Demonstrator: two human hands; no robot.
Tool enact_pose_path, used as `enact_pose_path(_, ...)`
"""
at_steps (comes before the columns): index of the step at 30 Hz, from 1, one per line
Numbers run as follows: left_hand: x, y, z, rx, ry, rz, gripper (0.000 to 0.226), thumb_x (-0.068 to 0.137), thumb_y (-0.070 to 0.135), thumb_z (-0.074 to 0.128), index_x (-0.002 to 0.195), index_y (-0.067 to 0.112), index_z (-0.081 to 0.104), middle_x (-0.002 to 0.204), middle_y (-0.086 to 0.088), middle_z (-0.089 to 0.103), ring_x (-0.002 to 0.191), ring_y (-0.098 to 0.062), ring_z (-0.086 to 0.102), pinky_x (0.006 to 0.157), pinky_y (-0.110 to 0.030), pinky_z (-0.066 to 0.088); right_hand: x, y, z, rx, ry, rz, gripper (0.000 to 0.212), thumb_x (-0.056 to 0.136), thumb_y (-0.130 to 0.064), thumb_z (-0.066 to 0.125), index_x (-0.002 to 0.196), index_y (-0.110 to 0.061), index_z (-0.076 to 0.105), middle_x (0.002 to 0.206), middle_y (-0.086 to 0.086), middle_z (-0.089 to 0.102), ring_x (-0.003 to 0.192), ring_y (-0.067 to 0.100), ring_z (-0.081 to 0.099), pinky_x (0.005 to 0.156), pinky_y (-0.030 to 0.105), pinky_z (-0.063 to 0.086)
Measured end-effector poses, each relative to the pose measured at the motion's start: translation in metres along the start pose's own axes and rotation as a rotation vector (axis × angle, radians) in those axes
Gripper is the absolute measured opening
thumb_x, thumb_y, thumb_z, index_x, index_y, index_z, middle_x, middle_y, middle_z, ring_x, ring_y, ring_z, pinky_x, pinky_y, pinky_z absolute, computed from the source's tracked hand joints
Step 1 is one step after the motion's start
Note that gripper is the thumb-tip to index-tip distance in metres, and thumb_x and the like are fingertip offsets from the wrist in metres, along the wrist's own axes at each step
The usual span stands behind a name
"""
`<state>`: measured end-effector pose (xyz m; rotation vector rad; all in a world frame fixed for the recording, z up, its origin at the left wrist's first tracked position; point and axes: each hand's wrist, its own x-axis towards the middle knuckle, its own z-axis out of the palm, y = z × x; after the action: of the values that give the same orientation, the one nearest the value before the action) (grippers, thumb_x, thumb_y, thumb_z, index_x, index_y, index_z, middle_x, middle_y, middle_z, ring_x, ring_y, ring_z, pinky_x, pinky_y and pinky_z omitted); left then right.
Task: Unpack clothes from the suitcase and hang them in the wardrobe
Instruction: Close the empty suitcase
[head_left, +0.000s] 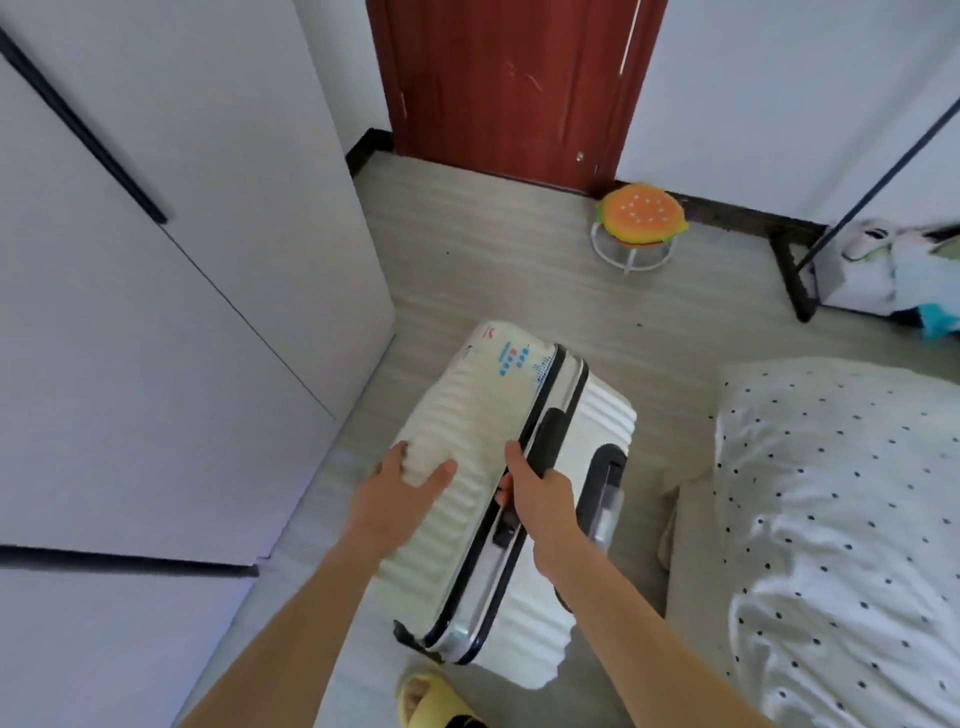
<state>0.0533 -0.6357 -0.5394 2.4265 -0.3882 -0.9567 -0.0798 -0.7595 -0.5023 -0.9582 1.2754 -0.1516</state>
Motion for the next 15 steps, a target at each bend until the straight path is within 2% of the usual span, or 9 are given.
enact_pose_path(3,0.016,-0.011,-0.045,-0.055,0.077,-0.102,0.108,0.055,0.105,0.032,0.140,0.038,0.038,0.118,0.003,0.065,0.102,-0.023,0.065,0.090,-0.047,0.054,-0.007,-0.046,0.048,-0.077,-0.084,-0.020,0.046,0.095,-0.044,0.060,0.061,-0.013,0.057,0.054,-0.001,0.057,0.053,0.014,0.049,0.059,0.025,0.044)
enact_pose_path(6,0.023,-0.026,-0.070,-0.065,0.125,-0.152,0.097,0.071,0.096,0.028,0.140,0.029,0.039,0.116,-0.002,0.064,0.101,-0.027,0.063,0.092,-0.048,0.052,0.004,-0.053,0.077,-0.131,-0.162,-0.057,0.041,0.096,-0.042,0.060,0.067,-0.013,0.058,0.052,-0.005,0.057,0.062,0.016,0.058,0.081,0.033,0.050)
enact_pose_path(7,0.025,-0.033,-0.074,-0.069,0.124,-0.179,0.095,0.074,0.092,0.029,0.141,0.025,0.039,0.117,-0.002,0.062,0.103,-0.027,0.062,0.093,-0.047,0.051,0.008,-0.053,0.085,-0.193,-0.173,-0.075,0.040,0.096,-0.041,0.059,0.069,-0.012,0.058,0.055,-0.004,0.059,0.067,0.017,0.063,0.083,0.034,0.051)
enact_pose_path(8,0.027,-0.039,-0.078,-0.062,0.112,-0.197,0.095,0.075,0.091,0.027,0.141,0.024,0.040,0.115,-0.001,0.061,0.102,-0.027,0.061,0.092,-0.046,0.051,0.012,-0.053,0.092,-0.256,-0.160,-0.096,0.036,0.097,-0.040,0.058,0.073,-0.012,0.059,0.059,-0.004,0.062,0.071,0.017,0.067,0.078,0.033,0.052)
enact_pose_path(11,0.031,-0.041,-0.078,-0.008,0.060,-0.211,0.095,0.074,0.092,0.022,0.140,0.026,0.037,0.117,-0.002,0.059,0.104,-0.027,0.061,0.093,-0.045,0.050,0.022,-0.064,0.099,-0.444,-0.005,-0.204,0.016,0.098,-0.033,0.056,0.098,-0.018,0.059,0.083,0.002,0.070,0.071,0.014,0.066,0.056,0.023,0.048)
enact_pose_path(12,0.034,-0.039,-0.077,-0.015,0.057,-0.224,0.090,0.078,0.089,0.023,0.144,0.028,0.033,0.124,-0.004,0.057,0.109,-0.028,0.059,0.095,-0.046,0.048,0.029,-0.066,0.101,-0.529,0.047,-0.266,0.016,0.097,-0.031,0.056,0.106,-0.017,0.056,0.098,0.006,0.068,0.075,0.014,0.065,0.058,0.023,0.049)
enact_pose_path(14,0.031,-0.027,-0.068,-0.087,0.083,-0.232,0.080,0.088,0.080,0.023,0.153,0.034,0.018,0.143,-0.006,0.046,0.122,-0.030,0.054,0.099,-0.047,0.045,0.040,-0.062,0.091,-0.813,0.167,-0.449,0.038,0.094,-0.032,0.059,0.126,-0.017,0.047,0.133,0.009,0.049,0.105,0.022,0.058,0.081,0.033,0.053)
enact_pose_path(15,0.028,-0.020,-0.064,-0.120,0.140,-0.213,0.073,0.093,0.073,0.022,0.155,0.037,0.012,0.152,-0.005,0.038,0.128,-0.030,0.051,0.100,-0.048,0.045,0.045,-0.059,0.087,-0.980,0.224,-0.544,0.051,0.093,-0.039,0.058,0.137,-0.020,0.039,0.146,0.008,0.034,0.123,0.026,0.047,0.096,0.039,0.048)
